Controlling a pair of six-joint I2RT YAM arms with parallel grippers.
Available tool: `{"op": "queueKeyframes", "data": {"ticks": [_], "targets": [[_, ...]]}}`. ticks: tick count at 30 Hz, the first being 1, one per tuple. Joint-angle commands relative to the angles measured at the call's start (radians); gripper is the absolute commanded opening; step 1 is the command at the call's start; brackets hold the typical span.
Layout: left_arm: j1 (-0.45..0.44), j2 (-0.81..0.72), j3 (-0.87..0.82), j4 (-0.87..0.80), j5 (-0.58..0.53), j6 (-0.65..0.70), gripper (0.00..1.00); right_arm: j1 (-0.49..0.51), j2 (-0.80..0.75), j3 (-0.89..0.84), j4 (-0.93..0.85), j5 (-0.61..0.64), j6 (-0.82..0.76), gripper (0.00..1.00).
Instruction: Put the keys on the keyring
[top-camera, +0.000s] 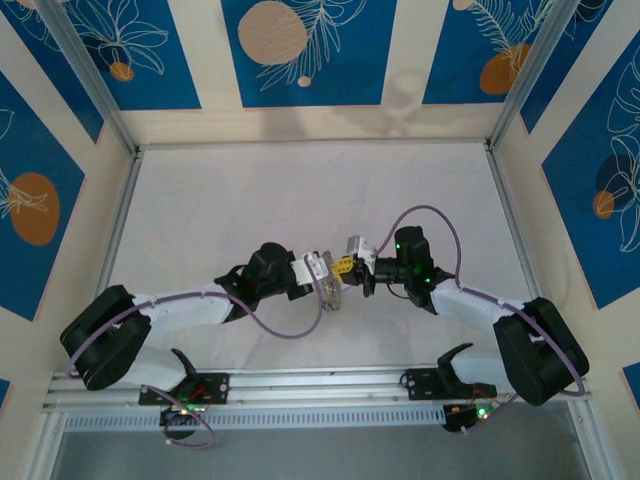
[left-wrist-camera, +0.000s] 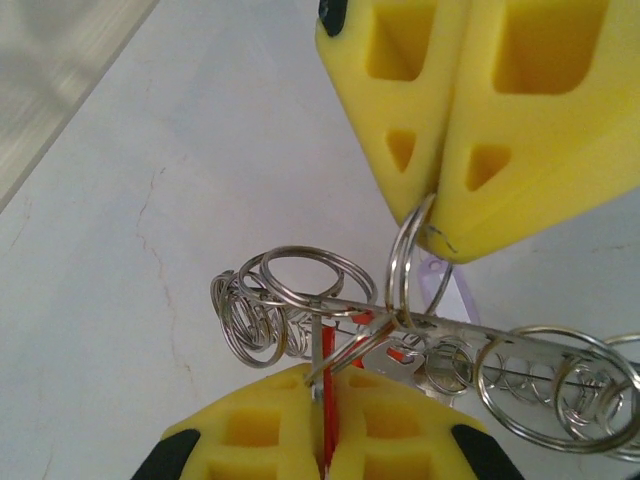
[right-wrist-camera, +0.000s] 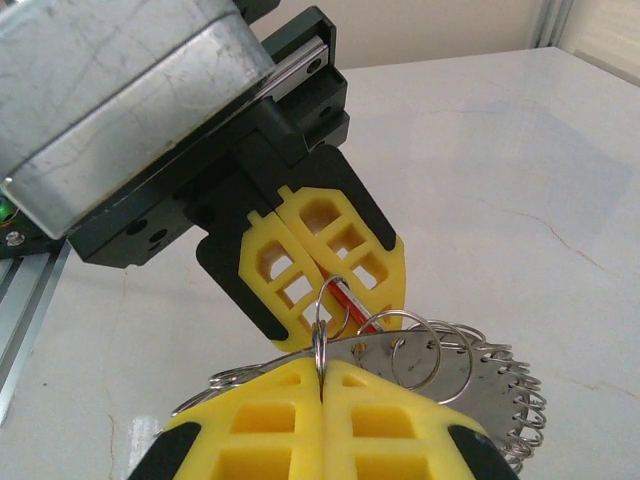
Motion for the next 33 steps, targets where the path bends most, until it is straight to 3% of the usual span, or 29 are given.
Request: {"op": "queueKeyframes", "data": {"ticks": [1,17,33], "targets": [[0.017,-0.037,0.049,-0.049,0.020,0.003,0.00,0.006,0.007,0.014,-0.081,0.007,-0.032,0.06],[0.017,-0.041,0.104,-0.129,0.098,0.033,0.00,0.046,0.038,0.092,-0.187,0.024,-0.113,0.15],[0.015,-0.034,0.123,-0.176,0.144,0.054,0.00,0.064,0.041,0.123,-0.231,0.010,-0.185,0.16]]}}
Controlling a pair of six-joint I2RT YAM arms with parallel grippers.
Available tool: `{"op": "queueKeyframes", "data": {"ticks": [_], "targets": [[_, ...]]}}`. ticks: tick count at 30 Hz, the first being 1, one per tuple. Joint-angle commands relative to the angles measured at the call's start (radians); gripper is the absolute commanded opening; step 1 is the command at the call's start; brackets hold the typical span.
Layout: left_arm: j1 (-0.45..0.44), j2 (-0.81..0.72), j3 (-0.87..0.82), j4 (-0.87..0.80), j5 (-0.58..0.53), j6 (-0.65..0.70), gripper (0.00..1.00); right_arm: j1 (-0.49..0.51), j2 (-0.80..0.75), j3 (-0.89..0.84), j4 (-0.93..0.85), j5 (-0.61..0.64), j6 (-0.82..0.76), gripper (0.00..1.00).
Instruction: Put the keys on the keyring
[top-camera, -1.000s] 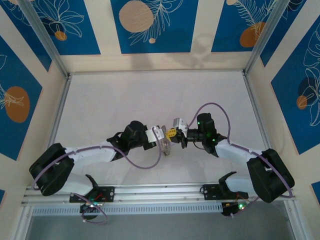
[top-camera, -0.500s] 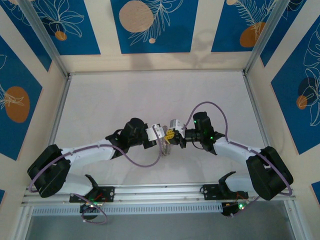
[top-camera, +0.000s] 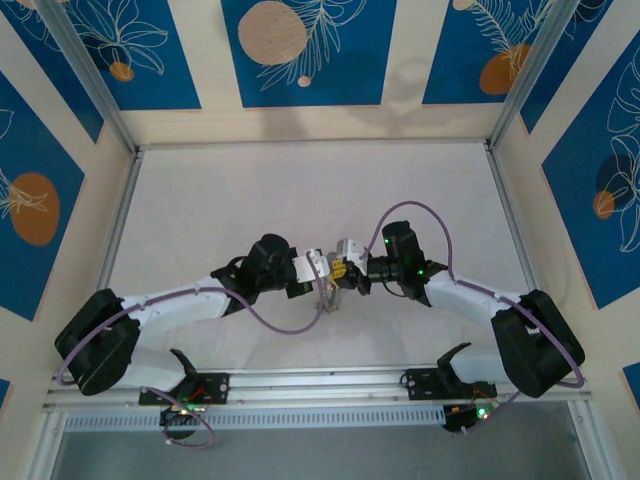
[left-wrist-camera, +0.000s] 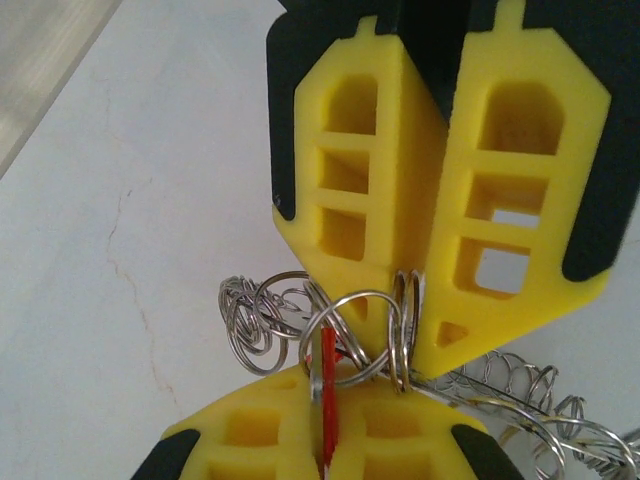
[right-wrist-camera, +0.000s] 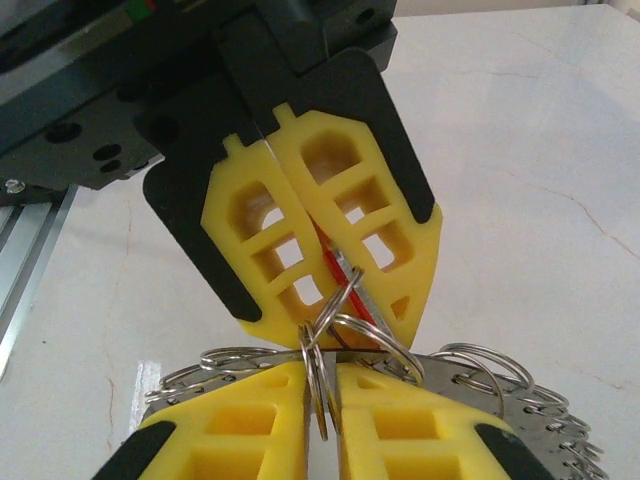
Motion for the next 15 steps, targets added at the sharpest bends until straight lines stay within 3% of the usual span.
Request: {"op": "queueKeyframes", "data": {"ticks": [1,15], "targets": [[0.006,-0.003,0.035,-0.010,0.050,0.020,0.00,0.013,-0.002,0.027,-0.038,-0.028,-0.046,0.16],[0.006,0.020,0.062,-0.041,0.079,0.017,0.00,0.033,-0.032,0.024,-0.043,-0.004,-0.106,0.16]]}}
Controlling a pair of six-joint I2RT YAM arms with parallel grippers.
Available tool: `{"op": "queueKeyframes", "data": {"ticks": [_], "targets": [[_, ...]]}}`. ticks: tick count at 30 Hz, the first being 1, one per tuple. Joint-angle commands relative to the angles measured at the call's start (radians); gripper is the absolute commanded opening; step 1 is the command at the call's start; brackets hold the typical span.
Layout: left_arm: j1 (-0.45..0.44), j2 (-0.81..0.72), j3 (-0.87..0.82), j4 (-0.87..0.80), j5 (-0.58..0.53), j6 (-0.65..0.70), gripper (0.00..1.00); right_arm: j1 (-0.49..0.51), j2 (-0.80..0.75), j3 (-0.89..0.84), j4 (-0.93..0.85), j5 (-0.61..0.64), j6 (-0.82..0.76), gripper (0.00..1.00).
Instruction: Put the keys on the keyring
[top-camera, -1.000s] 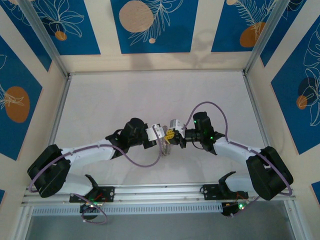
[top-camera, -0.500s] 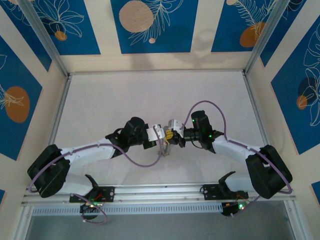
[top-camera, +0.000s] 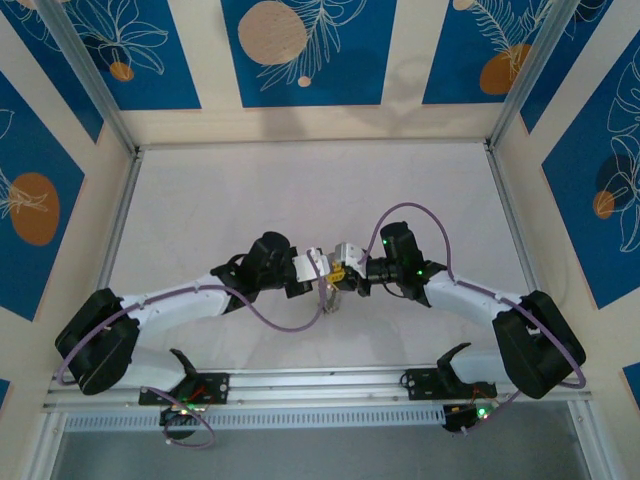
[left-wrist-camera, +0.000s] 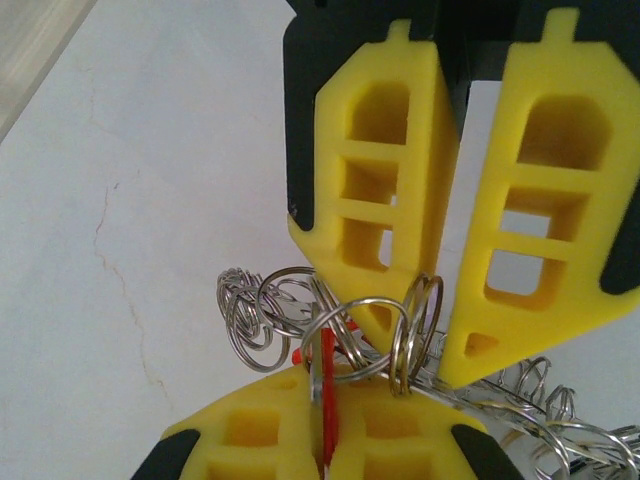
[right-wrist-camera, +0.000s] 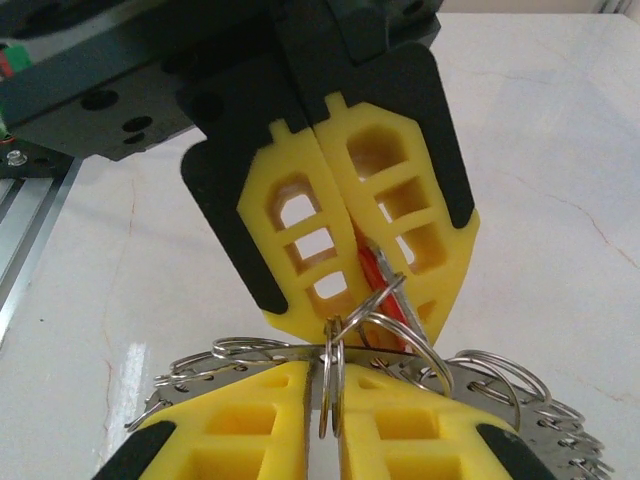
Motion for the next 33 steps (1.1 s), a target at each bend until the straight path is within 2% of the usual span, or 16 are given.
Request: {"op": "queueKeyframes", "data": {"ticks": [1,5,8,10,15,27,33], "targets": [[0.001,0.016,0.039,0.006,0.060,0.017,0.00,0.016,-0.027,0.018,-0.004,-0.017,-0.035,0.17],[0.001,0.017,0.037,0.007,0.062,0.017,0.00,0.016,-0.034,-0.005,0.041,-0.026,-0.021,0.21],[0.001,0.016,0.036,0.007,0.061,0.016,0.00,0.016,-0.029,0.004,0.020,-0.020,-0.021,0.16],[0.002,0.014,0.036,0.005,0.060,0.015,0.00,0.016,-0.025,0.009,0.007,-0.012,-0.024,0.16],[0.001,0.010,0.036,0.002,0.057,0.014,0.00,0.016,-0.028,0.008,0.018,-0.003,-0.009,0.25],[0.001,0.012,0.040,-0.001,0.055,0.011,0.00,0.014,-0.055,0.009,0.023,0.009,0.021,0.24],[0.001,0.009,0.039,-0.001,0.051,0.010,0.00,0.013,-0.041,0.015,0.004,0.009,0.011,0.10]]}}
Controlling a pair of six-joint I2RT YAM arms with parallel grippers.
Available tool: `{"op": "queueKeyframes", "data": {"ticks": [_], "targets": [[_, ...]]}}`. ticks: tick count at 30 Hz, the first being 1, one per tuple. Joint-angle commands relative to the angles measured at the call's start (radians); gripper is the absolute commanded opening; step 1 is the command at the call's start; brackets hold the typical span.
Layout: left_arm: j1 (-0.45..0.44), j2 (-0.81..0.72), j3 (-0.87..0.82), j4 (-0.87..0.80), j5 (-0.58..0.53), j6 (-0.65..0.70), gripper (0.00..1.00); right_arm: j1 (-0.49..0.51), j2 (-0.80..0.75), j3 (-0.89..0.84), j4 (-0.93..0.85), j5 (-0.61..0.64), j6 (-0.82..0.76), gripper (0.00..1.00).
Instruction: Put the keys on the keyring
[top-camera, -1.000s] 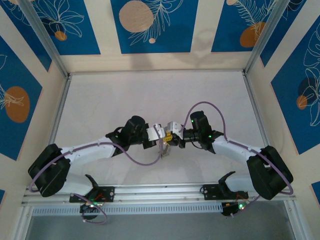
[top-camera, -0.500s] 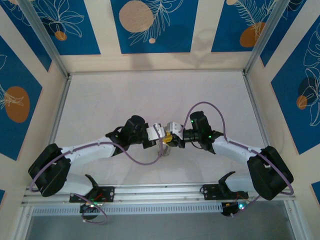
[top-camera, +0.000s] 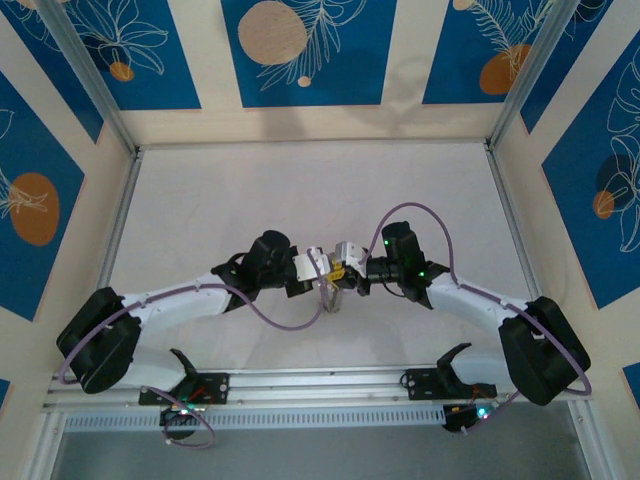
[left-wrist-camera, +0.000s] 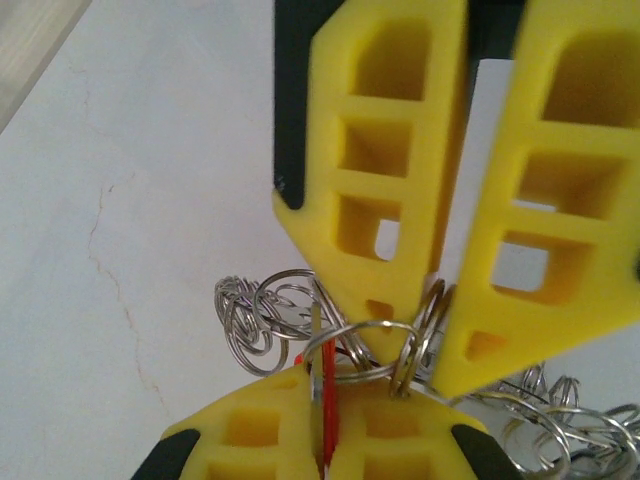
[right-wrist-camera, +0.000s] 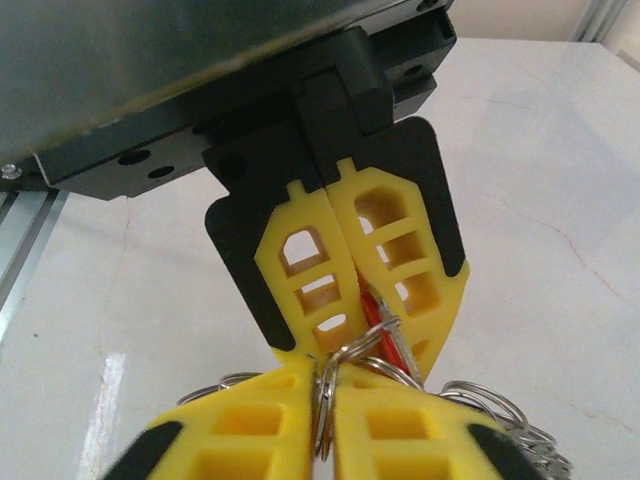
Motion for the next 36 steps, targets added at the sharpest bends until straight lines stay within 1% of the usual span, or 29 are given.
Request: {"op": "queueKeyframes", "data": {"ticks": [1,5,10,13,19,24,30,35,36], "targets": [[0.000,0.000,0.032,0.002,0.031,0.010,0.00,0.005,0.000,0.018,-0.014,-0.009,-0.007,0.09],[0.000,-0.016,0.023,-0.004,0.004,0.023,0.00,0.004,0.000,0.021,-0.039,0.002,-0.020,0.00],[0.004,-0.057,-0.016,-0.002,-0.046,0.045,0.00,0.002,-0.004,0.022,-0.046,-0.004,-0.020,0.00],[0.012,-0.080,-0.053,0.021,-0.072,0.037,0.00,-0.011,-0.014,0.009,-0.006,-0.034,0.009,0.00],[0.026,-0.114,-0.126,0.097,-0.102,-0.017,0.00,-0.071,-0.068,-0.067,0.225,-0.106,0.164,0.00],[0.026,-0.123,-0.144,0.113,-0.072,-0.048,0.00,-0.080,-0.055,-0.083,0.363,-0.153,0.276,0.00],[0.025,-0.148,-0.157,0.141,-0.043,-0.053,0.00,-0.077,-0.004,-0.099,0.540,-0.161,0.429,0.00],[0.025,-0.146,-0.186,0.193,-0.042,-0.079,0.00,-0.064,0.027,-0.125,0.679,-0.110,0.530,0.00],[0.026,-0.145,-0.190,0.202,-0.036,-0.084,0.02,-0.061,0.027,-0.130,0.695,-0.094,0.544,0.00]]}}
